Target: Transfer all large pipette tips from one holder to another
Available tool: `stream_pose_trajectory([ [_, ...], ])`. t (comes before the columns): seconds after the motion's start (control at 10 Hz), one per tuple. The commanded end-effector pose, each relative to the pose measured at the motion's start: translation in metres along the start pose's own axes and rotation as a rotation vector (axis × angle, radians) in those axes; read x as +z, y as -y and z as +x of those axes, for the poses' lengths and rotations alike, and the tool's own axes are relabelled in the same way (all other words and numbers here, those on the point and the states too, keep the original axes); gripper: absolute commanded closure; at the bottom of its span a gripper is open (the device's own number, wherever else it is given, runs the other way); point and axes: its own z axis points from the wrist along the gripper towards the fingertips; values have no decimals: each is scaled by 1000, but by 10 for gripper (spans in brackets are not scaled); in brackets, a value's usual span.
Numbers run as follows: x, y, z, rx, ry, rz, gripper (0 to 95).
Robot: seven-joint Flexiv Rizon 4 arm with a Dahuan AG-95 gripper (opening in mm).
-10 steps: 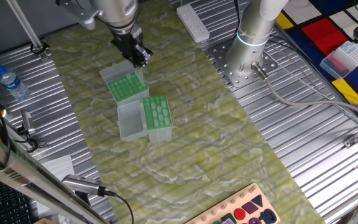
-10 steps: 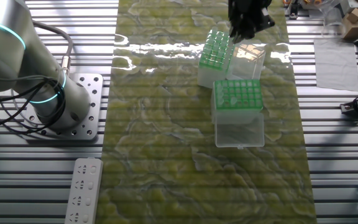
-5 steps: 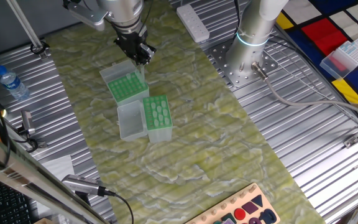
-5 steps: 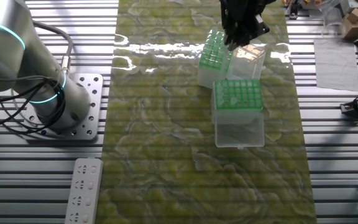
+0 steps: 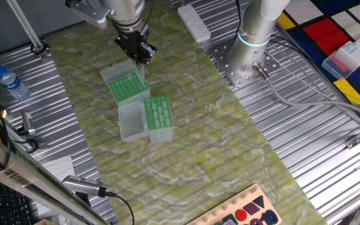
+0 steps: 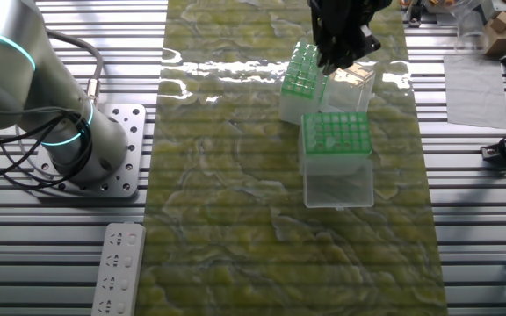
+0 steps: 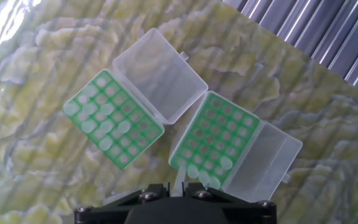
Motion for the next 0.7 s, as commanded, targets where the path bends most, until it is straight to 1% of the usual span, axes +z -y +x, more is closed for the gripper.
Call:
stream_pose_trajectory([
  [0.1, 1, 1, -2, -2, -1, -1, 950],
  [0.7, 9, 4, 0, -14, 27, 3, 950],
])
